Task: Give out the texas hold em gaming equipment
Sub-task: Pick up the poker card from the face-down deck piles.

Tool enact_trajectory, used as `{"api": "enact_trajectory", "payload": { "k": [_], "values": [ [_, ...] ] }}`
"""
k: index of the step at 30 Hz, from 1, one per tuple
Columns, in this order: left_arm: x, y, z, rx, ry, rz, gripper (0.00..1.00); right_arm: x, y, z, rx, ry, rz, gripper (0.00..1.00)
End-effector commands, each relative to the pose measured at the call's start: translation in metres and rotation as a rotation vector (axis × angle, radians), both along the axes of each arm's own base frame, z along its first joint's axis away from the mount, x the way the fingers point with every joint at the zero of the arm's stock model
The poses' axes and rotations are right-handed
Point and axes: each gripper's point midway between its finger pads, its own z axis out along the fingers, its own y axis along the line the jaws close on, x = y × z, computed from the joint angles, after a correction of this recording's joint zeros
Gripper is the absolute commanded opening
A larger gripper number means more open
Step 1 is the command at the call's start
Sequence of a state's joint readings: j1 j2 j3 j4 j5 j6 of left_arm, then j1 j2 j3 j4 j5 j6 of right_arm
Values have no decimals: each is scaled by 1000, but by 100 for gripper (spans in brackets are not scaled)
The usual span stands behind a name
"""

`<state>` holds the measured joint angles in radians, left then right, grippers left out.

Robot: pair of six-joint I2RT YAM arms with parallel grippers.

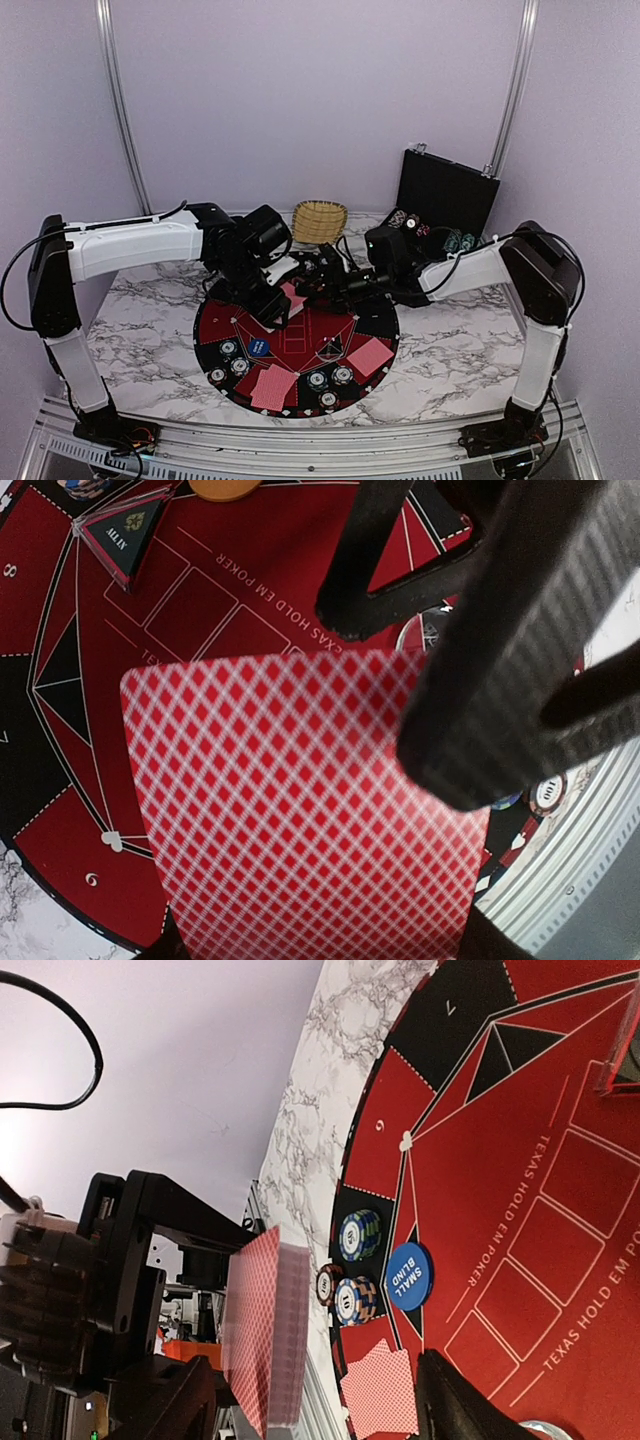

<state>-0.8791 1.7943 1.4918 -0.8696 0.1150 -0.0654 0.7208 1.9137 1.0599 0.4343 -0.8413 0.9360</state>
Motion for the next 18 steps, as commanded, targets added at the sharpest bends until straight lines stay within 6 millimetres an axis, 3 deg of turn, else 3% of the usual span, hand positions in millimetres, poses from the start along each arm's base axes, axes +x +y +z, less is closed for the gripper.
{"api": "enact_trajectory", "payload": {
  "k": [1,9,18],
  "values": [
    [-1,-8,11,-20,-5,-25,49,-1,17,11,32,-33,33,67],
    [-1,-9,10,-20,-5,-28,49,-6,29,7,27,-29,51,65],
    [-1,-7,11,-18,-8,-26,49,-3,27,-1,-4,-29,35,43]
  ]
}}
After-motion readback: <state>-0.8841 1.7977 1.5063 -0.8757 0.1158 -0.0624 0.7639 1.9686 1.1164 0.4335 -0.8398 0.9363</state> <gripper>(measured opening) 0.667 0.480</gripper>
